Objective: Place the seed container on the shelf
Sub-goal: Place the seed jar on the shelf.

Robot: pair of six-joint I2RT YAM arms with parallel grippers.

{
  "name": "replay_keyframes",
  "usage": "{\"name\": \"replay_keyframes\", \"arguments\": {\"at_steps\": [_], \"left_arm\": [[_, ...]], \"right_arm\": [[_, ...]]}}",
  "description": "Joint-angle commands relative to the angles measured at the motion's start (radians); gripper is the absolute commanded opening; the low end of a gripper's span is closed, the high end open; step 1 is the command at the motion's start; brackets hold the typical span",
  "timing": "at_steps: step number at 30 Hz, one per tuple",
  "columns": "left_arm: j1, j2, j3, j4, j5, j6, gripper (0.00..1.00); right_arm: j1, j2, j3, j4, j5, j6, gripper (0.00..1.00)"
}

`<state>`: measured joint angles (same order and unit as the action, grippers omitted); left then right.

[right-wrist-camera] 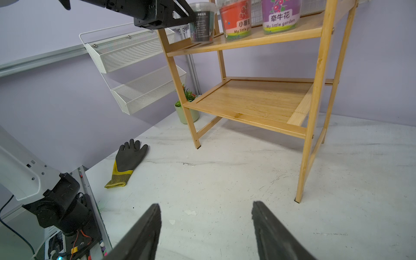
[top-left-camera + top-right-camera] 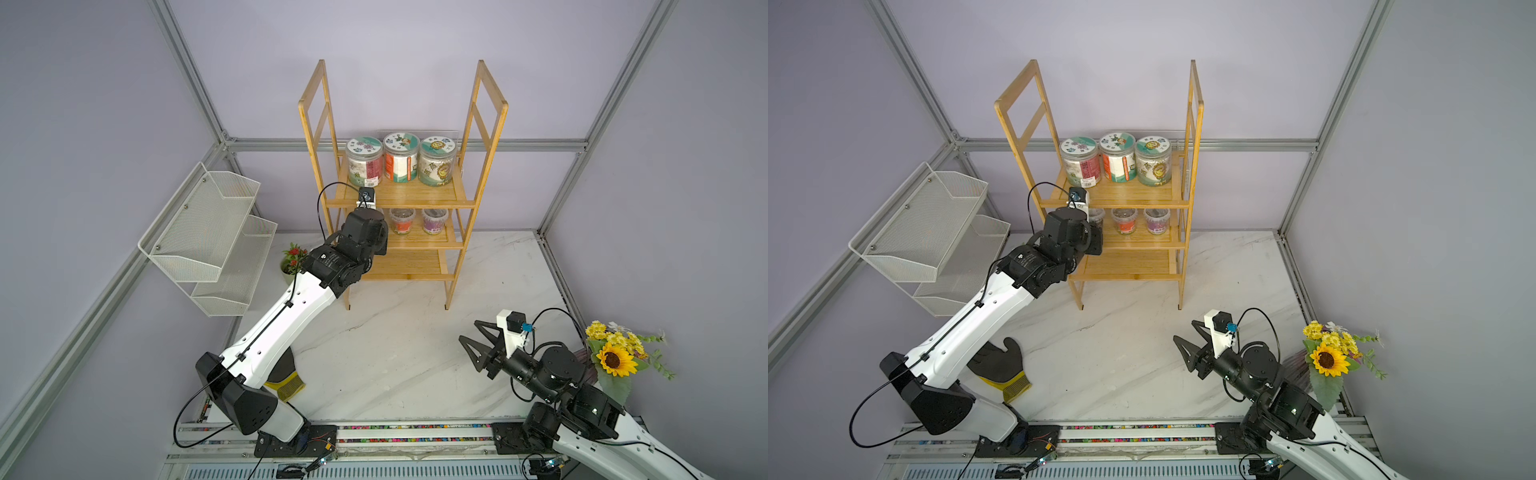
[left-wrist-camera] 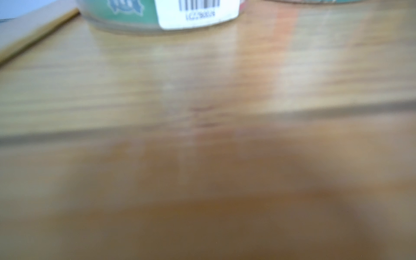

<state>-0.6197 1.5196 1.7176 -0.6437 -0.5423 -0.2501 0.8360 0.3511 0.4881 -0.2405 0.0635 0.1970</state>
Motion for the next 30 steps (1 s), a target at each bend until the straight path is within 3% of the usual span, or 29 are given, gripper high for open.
{"name": "replay_keyframes", "arguments": {"at_steps": [1,30], "left_arm": [[0.025,0.009,-0.037,-0.052,0.016,-0.012,0.26],[0.025,-0.006,-0.153,-0.055,0.047,-0.069,0.25]], "right_arm": [[0.003,-0.006,0.007,0.001,0.017,-0.008,0.68],[0.003,0.002,0.005,0.010,0.012,-0.004,0.68]]}}
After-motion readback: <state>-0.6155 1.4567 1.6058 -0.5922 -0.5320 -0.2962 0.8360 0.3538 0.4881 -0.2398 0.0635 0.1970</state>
